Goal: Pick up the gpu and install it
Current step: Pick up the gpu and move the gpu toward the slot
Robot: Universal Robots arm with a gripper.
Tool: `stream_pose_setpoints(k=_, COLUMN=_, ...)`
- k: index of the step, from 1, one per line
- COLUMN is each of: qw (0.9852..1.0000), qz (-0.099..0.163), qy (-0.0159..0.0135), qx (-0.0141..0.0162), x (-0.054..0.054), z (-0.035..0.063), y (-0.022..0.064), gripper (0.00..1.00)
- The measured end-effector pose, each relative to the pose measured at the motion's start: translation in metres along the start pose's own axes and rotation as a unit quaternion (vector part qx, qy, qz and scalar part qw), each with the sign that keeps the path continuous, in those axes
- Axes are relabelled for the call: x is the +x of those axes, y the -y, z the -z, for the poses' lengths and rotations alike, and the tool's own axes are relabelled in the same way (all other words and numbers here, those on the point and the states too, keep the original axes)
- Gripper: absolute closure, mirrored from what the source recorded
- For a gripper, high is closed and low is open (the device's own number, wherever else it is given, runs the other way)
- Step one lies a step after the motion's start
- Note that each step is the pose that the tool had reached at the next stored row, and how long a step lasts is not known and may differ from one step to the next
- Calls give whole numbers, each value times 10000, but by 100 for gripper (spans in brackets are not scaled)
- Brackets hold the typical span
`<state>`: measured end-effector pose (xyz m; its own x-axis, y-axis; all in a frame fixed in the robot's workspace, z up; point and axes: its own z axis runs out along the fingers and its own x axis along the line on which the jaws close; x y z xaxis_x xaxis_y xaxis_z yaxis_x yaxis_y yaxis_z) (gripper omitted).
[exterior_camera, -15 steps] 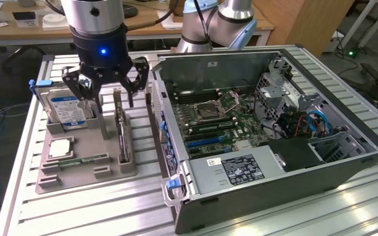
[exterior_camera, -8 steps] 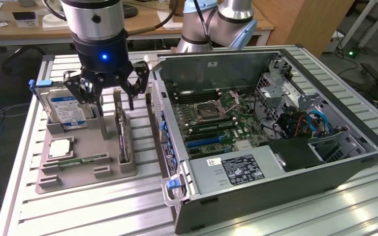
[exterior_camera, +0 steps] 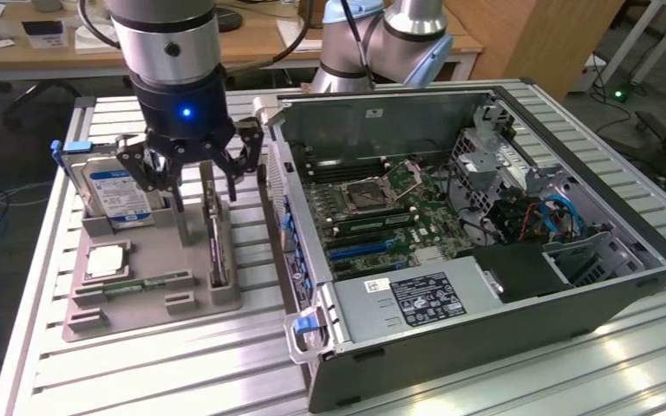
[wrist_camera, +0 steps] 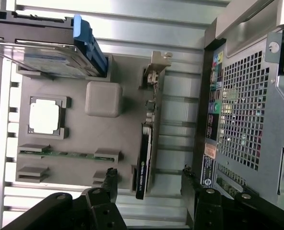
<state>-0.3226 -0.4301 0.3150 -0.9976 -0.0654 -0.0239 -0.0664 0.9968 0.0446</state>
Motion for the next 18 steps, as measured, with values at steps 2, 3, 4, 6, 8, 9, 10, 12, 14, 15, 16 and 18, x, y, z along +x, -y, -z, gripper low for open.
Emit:
stream_pose_setpoints(k=2, qw=10000, qz=0, qy=0, qx=0, x=1, z=-36, y=2, gripper=35)
stream_pose_setpoints(k=3, qw=10000, qz=0, qy=0, qx=0, x=1, z=-51, y=2, gripper=35)
stream_pose_setpoints(k=4, qw=10000, qz=0, qy=0, qx=0, x=1, z=-66, y=3, gripper=35)
stream_pose_setpoints(k=6, qw=10000, qz=0, qy=0, qx=0, x=2, z=-86, y=4, gripper=35)
stream_pose_setpoints(k=8, qw=10000, qz=0, qy=-1, qx=1, x=2, z=-100, y=4, gripper=35)
stream_pose_setpoints(k=9, qw=10000, qz=0, qy=0, qx=0, x=3, z=-107, y=5, gripper=35)
stream_pose_setpoints(k=10, qw=10000, qz=0, qy=0, qx=0, x=3, z=-113, y=5, gripper=35)
stream_pose_setpoints(k=12, qw=10000, qz=0, qy=-1, qx=1, x=3, z=-122, y=6, gripper=35)
stream_pose_setpoints(k=14, qw=10000, qz=0, qy=1, qx=0, x=3, z=-126, y=6, gripper=35)
stream_pose_setpoints(k=15, qw=10000, qz=0, qy=3, qx=0, x=3, z=-126, y=6, gripper=35)
stream_pose_setpoints(k=16, qw=10000, qz=0, qy=4, qx=0, x=3, z=-127, y=6, gripper=35)
stream_pose_setpoints(k=18, qw=10000, qz=0, qy=4, qx=0, x=3, z=-127, y=6, gripper=35)
